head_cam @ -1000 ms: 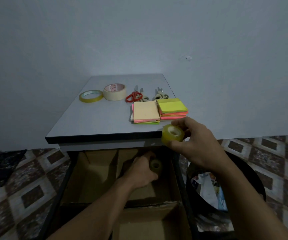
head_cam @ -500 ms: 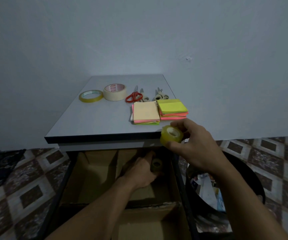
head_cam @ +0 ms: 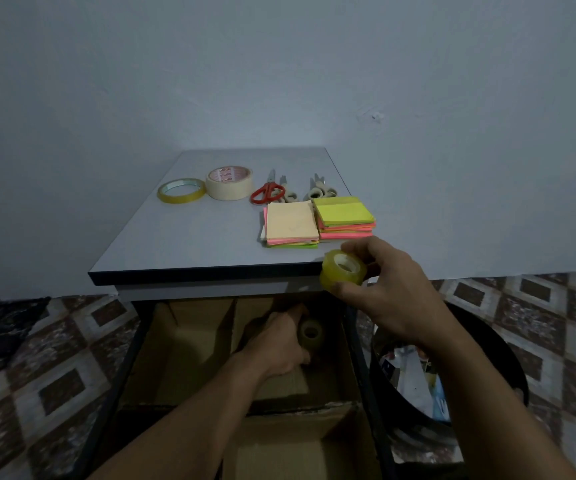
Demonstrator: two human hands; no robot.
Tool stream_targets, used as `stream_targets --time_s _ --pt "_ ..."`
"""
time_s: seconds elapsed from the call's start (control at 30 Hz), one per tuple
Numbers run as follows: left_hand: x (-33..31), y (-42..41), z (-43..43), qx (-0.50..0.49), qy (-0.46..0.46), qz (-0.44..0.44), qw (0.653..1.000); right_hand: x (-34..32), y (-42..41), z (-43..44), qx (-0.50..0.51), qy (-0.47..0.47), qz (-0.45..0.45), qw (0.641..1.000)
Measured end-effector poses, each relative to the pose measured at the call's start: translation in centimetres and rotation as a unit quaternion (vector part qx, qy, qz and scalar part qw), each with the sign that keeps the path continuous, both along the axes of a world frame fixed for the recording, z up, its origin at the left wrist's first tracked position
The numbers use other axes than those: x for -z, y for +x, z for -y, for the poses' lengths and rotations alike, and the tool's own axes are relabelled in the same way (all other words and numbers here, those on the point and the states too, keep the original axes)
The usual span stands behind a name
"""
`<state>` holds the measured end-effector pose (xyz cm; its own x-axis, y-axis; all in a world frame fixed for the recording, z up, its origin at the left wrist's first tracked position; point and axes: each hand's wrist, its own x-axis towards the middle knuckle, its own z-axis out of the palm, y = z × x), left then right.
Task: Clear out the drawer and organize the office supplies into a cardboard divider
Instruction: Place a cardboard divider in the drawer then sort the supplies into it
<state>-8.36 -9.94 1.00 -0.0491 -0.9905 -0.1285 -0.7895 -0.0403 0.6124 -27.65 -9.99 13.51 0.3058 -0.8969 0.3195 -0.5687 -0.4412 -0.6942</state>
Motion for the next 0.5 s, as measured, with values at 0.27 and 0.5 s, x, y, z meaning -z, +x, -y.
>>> stream_targets --time_s 0.27,0.5 --pt "0.0 -0.3 -0.1 0.0 -0.031 0.008 0.999 0.2 0.1 0.1 -0.002 0.004 0.0 1.0" --pt "-1.9 -0.1 -1.3 0.018 -0.045 -0.007 0.999 0.2 -0.1 -0.6 -0.004 0.007 0.0 1.0"
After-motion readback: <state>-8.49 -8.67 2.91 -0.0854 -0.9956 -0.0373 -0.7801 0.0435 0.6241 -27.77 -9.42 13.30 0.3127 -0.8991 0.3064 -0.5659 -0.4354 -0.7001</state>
